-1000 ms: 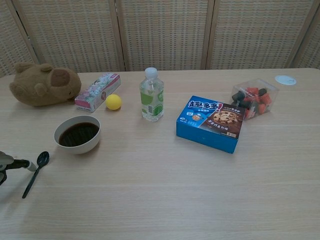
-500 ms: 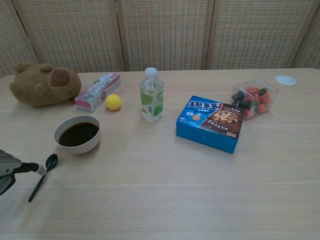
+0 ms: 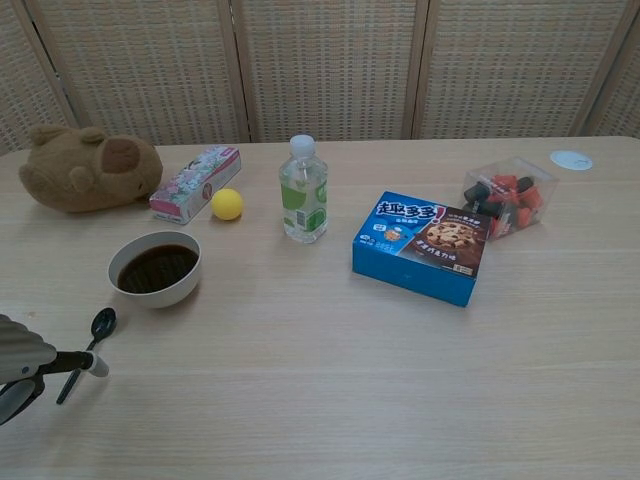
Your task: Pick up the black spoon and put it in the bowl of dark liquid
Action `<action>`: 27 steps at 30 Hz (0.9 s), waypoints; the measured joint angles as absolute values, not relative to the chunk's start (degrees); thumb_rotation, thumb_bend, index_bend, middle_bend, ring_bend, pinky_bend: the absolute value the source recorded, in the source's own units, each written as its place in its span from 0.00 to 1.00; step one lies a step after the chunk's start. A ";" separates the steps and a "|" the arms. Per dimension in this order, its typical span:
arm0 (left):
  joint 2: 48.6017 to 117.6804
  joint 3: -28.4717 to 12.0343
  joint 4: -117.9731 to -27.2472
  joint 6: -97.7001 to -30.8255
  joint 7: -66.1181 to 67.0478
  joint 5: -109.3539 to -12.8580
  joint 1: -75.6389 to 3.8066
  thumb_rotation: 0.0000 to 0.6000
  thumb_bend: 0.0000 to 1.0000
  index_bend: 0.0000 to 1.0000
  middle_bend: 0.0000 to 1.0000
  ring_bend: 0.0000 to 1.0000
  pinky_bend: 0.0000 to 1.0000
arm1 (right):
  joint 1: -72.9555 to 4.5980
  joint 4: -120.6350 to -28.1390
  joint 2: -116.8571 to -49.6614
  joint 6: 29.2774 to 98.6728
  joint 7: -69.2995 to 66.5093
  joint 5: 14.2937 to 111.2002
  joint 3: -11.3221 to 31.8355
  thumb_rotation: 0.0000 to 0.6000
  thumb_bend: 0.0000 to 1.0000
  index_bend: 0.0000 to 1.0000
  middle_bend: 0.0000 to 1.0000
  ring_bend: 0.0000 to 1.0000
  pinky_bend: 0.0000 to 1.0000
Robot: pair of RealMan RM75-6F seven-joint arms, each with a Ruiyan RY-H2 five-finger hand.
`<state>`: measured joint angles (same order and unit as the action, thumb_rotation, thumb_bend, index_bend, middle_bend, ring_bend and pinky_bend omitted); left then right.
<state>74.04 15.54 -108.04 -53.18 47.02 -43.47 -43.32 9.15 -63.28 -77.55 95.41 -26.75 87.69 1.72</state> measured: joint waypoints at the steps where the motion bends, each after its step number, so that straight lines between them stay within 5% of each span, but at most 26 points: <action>1: 74.17 15.61 -107.95 -53.20 47.17 -43.08 -43.41 1.00 0.88 0.09 0.65 0.47 0.48 | 9.15 -63.24 -77.57 95.39 -26.78 87.65 1.75 1.00 0.30 0.47 0.34 0.22 0.31; 27: 73.49 17.28 -104.69 -53.40 46.41 -36.93 -44.39 1.00 0.88 0.09 0.65 0.47 0.48 | 9.18 -62.75 -77.85 94.97 -27.08 87.46 1.85 1.00 0.30 0.47 0.34 0.22 0.31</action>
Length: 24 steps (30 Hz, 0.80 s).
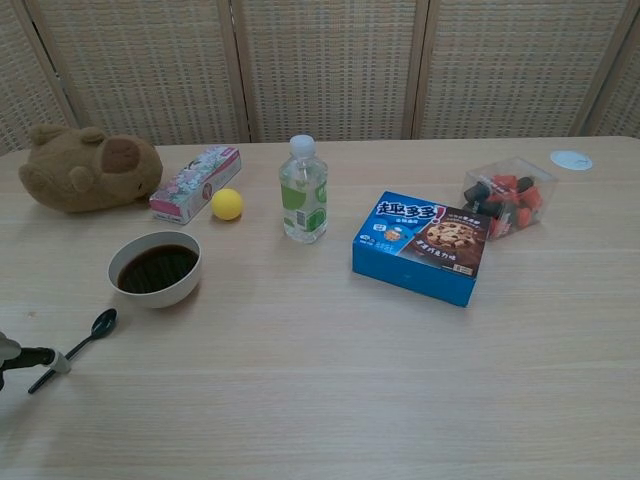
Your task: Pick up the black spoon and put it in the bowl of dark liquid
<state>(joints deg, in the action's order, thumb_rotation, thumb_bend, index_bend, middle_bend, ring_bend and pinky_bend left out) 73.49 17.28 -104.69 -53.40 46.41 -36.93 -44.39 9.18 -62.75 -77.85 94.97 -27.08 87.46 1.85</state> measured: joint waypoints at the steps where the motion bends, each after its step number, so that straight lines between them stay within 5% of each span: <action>1: 73.35 17.33 -104.55 -53.37 46.31 -36.79 -44.39 1.00 0.88 0.09 0.65 0.47 0.48 | 9.19 -62.75 -77.85 94.97 -27.08 87.46 1.84 1.00 0.30 0.47 0.34 0.22 0.31; 24: 71.85 14.41 -98.47 -49.98 42.73 -31.00 -46.57 1.00 0.88 0.09 0.65 0.47 0.48 | 9.77 -63.29 -77.62 95.49 -26.72 87.28 1.91 1.00 0.30 0.47 0.34 0.22 0.31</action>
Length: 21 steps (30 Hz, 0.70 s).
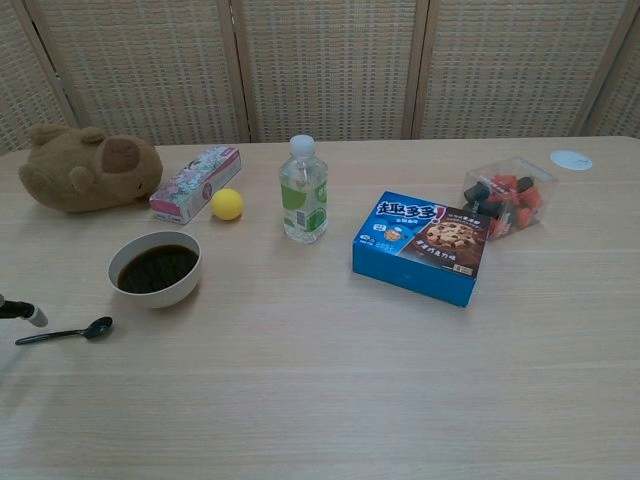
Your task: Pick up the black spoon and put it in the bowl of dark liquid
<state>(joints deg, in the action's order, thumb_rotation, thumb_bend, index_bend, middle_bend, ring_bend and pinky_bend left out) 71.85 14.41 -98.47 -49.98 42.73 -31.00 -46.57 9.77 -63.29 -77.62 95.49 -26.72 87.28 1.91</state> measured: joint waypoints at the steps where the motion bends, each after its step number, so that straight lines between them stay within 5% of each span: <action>1: 71.69 14.21 -98.48 -50.17 42.34 -31.25 -46.53 1.00 0.88 0.09 0.64 0.46 0.48 | 9.78 -63.35 -77.58 95.53 -26.70 87.27 1.93 1.00 0.30 0.47 0.34 0.22 0.31; 5: 71.36 13.44 -98.48 -51.18 40.35 -33.14 -45.74 1.00 0.86 0.09 0.63 0.44 0.48 | 9.83 -63.50 -77.49 95.69 -26.64 87.31 1.99 1.00 0.30 0.47 0.34 0.22 0.31; 8: 71.34 12.73 -98.32 -52.63 38.08 -35.94 -44.44 1.00 0.65 0.10 0.63 0.44 0.48 | 9.84 -63.55 -77.49 95.71 -26.62 87.34 1.99 1.00 0.30 0.47 0.34 0.22 0.31; 10: 71.56 12.32 -97.84 -54.39 36.60 -38.62 -43.18 1.00 0.45 0.17 0.65 0.46 0.50 | 9.80 -63.52 -77.50 95.66 -26.65 87.40 1.96 1.00 0.30 0.47 0.34 0.22 0.31; 13: 72.75 11.58 -95.85 -58.41 34.20 -42.88 -40.71 1.00 0.29 0.28 0.70 0.51 0.55 | 9.72 -63.46 -77.53 95.62 -26.73 87.55 1.92 1.00 0.30 0.47 0.34 0.22 0.31; 21: 78.48 8.23 -84.60 -67.42 24.54 -53.21 -33.90 1.00 0.24 0.40 0.73 0.55 0.57 | 9.60 -63.47 -77.63 95.45 -26.62 87.63 1.89 1.00 0.30 0.47 0.34 0.22 0.31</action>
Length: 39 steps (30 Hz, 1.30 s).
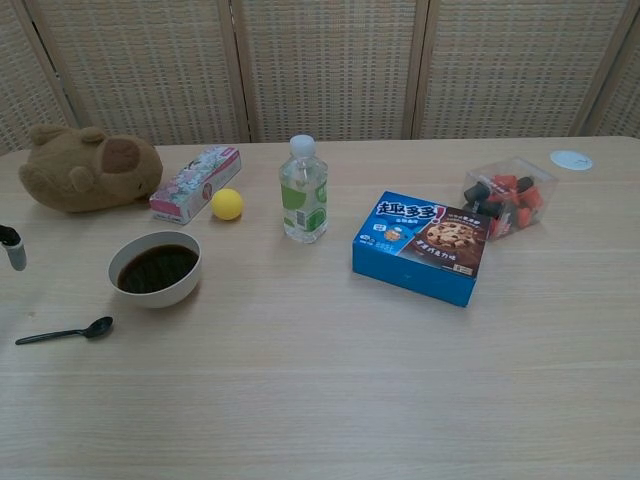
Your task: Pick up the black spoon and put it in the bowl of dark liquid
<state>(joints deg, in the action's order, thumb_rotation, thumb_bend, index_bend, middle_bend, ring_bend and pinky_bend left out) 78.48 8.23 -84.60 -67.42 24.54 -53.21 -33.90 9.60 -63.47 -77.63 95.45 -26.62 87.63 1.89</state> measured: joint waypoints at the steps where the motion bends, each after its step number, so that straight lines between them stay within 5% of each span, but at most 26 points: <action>1: 79.10 7.86 -83.52 -67.92 23.44 -54.14 -33.25 1.00 0.24 0.42 0.72 0.54 0.54 | 9.60 -63.44 -77.67 95.42 -26.59 87.62 1.89 1.00 0.30 0.47 0.34 0.22 0.31; 7: 81.70 5.70 -79.69 -69.18 17.05 -57.57 -29.92 1.00 0.24 0.44 0.56 0.36 0.14 | 9.50 -63.41 -77.69 95.38 -26.51 87.64 1.93 1.00 0.30 0.47 0.34 0.22 0.31; 13: 82.46 4.32 -78.81 -66.69 15.13 -58.30 -27.97 1.00 0.24 0.48 0.38 0.19 0.02 | 9.46 -63.31 -77.79 95.26 -26.48 87.66 1.90 1.00 0.30 0.47 0.34 0.22 0.31; 16: 83.10 3.72 -78.28 -65.85 14.61 -58.52 -27.32 1.00 0.24 0.49 0.19 0.02 0.00 | 9.40 -63.21 -77.87 95.07 -26.48 87.59 1.89 1.00 0.30 0.47 0.34 0.22 0.31; 21: 84.39 2.85 -76.91 -65.30 14.33 -59.45 -26.38 1.00 0.28 0.51 0.00 0.00 0.00 | 9.33 -63.16 -77.91 95.04 -26.45 87.62 1.91 1.00 0.30 0.47 0.34 0.22 0.31; 29: 86.72 1.35 -73.63 -65.53 13.26 -61.20 -25.06 1.00 0.45 0.52 0.00 0.00 0.00 | 9.37 -63.09 -77.92 94.95 -26.51 87.41 1.99 1.00 0.30 0.47 0.34 0.22 0.31; 39: 88.86 0.47 -69.58 -62.91 15.55 -61.36 -24.09 1.00 0.46 0.52 0.00 0.00 0.00 | 9.39 -63.00 -77.95 94.88 -26.54 87.37 1.97 1.00 0.30 0.47 0.34 0.22 0.31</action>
<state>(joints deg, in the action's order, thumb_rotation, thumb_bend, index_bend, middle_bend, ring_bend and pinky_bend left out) 88.86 0.47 -69.58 -62.91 15.55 -61.36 -24.09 9.39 -63.00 -77.95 94.88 -26.54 87.37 1.97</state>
